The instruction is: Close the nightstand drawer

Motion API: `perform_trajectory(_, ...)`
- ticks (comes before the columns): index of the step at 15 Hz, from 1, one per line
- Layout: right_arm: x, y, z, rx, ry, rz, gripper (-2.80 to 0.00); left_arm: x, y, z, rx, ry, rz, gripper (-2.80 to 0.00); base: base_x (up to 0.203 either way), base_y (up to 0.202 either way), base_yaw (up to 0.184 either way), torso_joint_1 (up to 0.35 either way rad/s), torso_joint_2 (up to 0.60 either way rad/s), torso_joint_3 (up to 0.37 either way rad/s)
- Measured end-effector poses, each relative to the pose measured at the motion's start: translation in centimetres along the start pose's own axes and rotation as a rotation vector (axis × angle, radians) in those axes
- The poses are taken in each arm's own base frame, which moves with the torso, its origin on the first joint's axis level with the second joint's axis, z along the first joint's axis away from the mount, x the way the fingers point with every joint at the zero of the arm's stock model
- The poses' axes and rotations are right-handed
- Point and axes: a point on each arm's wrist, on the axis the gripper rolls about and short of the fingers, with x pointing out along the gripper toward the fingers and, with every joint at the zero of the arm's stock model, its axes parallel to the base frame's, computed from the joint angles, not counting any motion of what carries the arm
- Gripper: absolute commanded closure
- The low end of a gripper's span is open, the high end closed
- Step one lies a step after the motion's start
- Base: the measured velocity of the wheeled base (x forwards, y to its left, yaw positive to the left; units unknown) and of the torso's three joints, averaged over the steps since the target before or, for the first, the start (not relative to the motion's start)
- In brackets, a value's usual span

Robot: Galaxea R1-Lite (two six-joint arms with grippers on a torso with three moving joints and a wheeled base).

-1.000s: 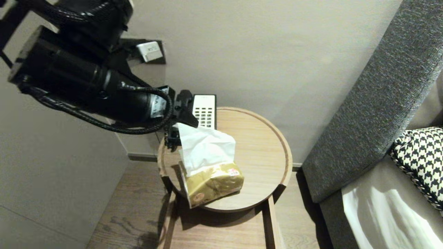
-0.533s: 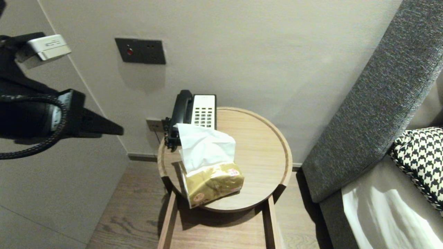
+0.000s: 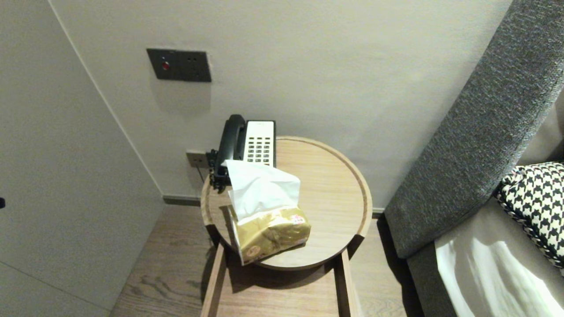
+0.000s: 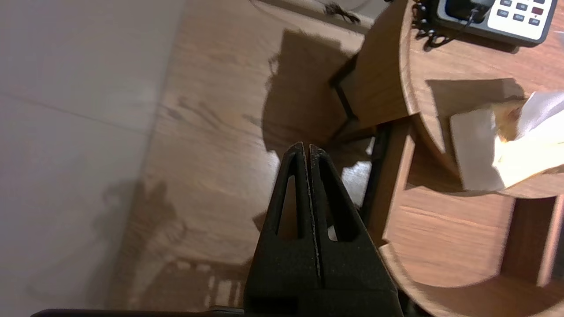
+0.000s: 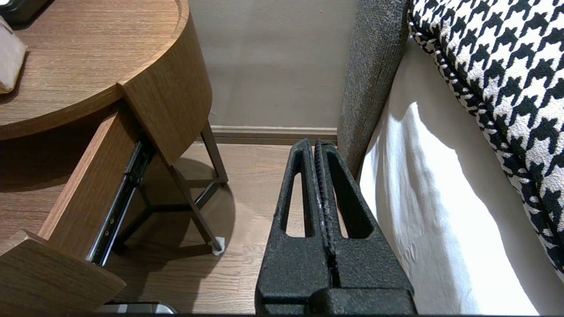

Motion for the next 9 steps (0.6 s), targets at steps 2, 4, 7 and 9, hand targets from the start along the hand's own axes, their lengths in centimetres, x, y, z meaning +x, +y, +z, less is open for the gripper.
perform_trajectory(2, 0.0, 0.0, 0.0, 0.0, 0.0, 0.0, 0.0, -1.1, 0.4, -2.5, -0.008, -0.004, -0.007, 0.0, 0.0, 0.0, 0.0, 0.0, 0.0, 0.0)
perform_trajectory(4, 0.0, 0.0, 0.0, 0.0, 0.0, 0.0, 0.0, -1.8, 0.4, -4.9, -0.019, 0.063, -0.071, 0.0, 0.0, 0.0, 0.0, 0.0, 0.0, 0.0)
perform_trajectory(7, 0.0, 0.0, 0.0, 0.0, 0.0, 0.001, 0.0, -1.4, 0.3, -7.3, -0.057, 0.238, -0.233, 0.0, 0.0, 0.0, 0.0, 0.0, 0.0, 0.0)
perform_trajectory(9, 0.0, 0.0, 0.0, 0.0, 0.0, 0.0, 0.0, -0.2, 0.2, -8.3, -0.056, 0.353, -0.328, 0.0, 0.0, 0.0, 0.0, 0.0, 0.0, 0.0)
